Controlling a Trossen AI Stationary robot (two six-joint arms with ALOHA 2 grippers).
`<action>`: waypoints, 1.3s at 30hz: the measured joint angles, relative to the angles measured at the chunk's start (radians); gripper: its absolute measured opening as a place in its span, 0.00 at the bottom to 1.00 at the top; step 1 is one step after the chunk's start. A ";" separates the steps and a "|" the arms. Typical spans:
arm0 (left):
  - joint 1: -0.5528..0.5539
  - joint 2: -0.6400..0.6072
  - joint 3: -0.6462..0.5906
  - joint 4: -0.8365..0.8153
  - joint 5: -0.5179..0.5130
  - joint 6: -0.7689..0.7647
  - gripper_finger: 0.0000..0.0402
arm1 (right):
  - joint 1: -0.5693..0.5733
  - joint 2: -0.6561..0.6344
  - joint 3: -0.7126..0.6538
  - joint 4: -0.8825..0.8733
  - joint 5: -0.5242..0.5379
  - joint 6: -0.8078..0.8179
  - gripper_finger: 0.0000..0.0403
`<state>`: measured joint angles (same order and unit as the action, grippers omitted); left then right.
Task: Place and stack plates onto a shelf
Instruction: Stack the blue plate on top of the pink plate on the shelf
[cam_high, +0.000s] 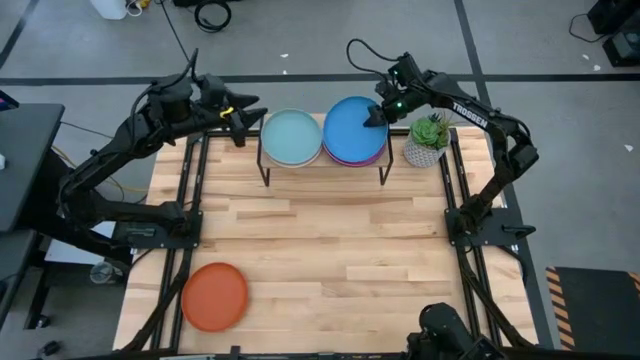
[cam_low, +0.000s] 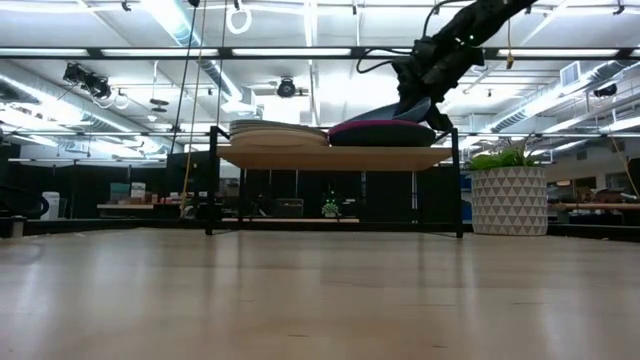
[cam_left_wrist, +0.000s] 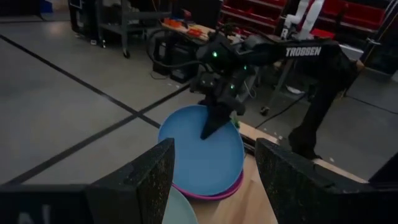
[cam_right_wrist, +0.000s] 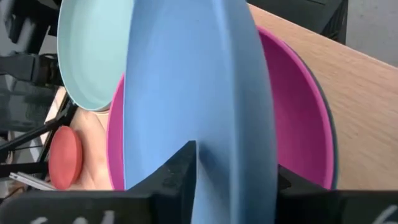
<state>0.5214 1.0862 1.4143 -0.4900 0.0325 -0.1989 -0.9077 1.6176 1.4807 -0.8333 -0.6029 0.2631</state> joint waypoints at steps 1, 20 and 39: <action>-0.004 0.003 0.000 -0.002 0.000 0.000 0.58 | -0.006 0.000 0.002 -0.006 -0.010 -0.007 0.29; -0.010 0.002 0.000 0.002 -0.001 -0.003 0.58 | -0.031 0.000 0.194 -0.323 0.238 -0.163 0.37; -0.011 0.002 0.000 -0.022 0.000 -0.033 0.58 | 0.079 0.000 0.200 -0.427 0.390 -0.301 0.36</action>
<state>0.5106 1.0885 1.4139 -0.5121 0.0322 -0.2321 -0.8289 1.6173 1.6804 -1.2607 -0.2124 -0.0375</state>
